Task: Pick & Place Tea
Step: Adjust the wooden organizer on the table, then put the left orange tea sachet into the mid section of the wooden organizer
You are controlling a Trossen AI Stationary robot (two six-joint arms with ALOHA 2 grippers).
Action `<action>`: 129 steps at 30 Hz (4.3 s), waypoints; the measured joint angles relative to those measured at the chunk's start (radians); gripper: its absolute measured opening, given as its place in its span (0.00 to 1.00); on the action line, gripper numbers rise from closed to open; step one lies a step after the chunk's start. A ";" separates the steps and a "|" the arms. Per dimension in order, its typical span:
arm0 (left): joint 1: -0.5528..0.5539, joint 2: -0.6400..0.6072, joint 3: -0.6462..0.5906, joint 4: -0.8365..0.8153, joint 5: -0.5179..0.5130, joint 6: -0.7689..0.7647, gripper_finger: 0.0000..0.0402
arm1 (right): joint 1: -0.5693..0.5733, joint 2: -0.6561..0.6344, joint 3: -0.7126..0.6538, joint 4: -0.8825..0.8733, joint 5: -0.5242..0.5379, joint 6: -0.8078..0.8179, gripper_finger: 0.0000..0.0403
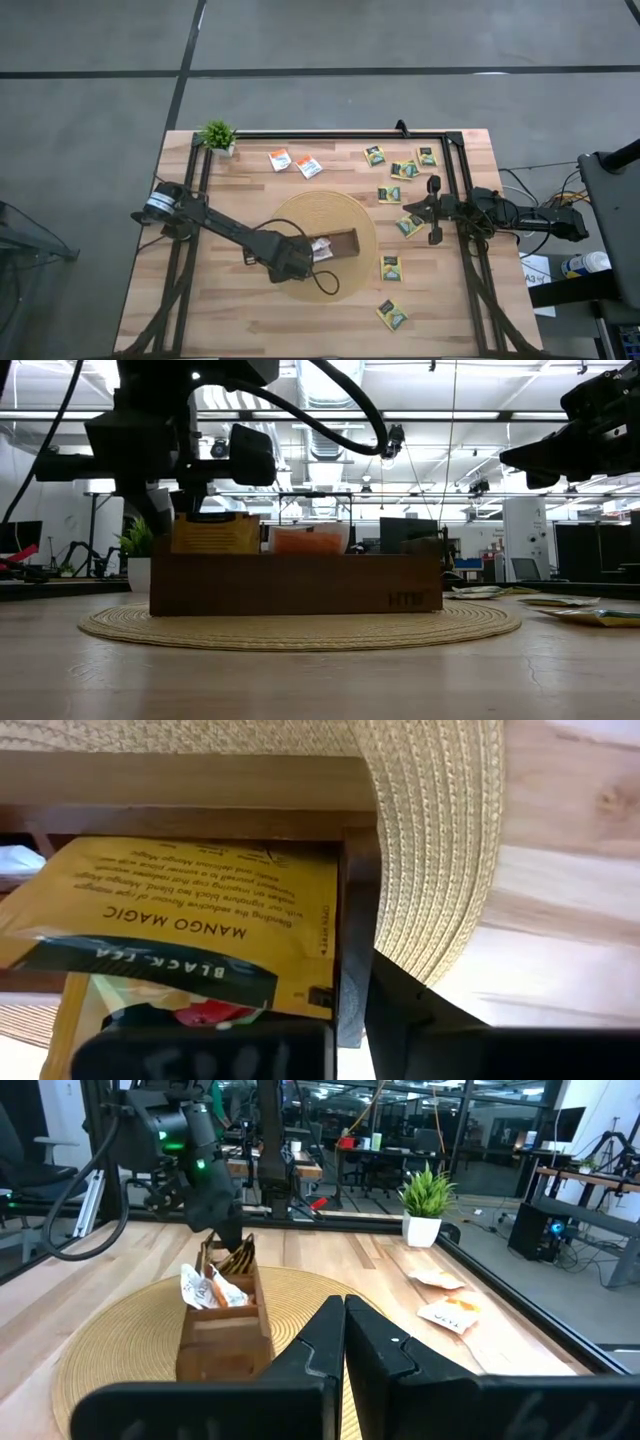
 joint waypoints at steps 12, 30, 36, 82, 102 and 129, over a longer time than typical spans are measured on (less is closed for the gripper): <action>0.005 0.000 0.000 -0.050 -0.053 0.095 0.06 | 0.000 0.000 0.000 0.000 0.000 0.000 0.02; 0.004 0.000 0.000 -0.010 -0.068 0.032 0.19 | 0.000 0.000 0.000 0.000 0.000 0.000 0.02; -0.002 0.000 0.000 -0.010 -0.155 0.004 0.31 | 0.000 0.000 0.000 0.000 0.000 0.000 0.02; 0.349 -0.027 0.113 -0.096 -0.607 -1.471 0.36 | 0.000 0.000 0.000 0.000 0.000 0.000 0.02; 0.679 -0.036 -0.008 0.302 -0.271 -1.649 0.36 | 0.000 0.000 0.000 0.000 0.000 0.000 0.02; 0.778 0.038 -0.083 0.495 -0.170 -1.576 0.36 | 0.000 0.000 0.000 0.000 0.000 0.000 0.02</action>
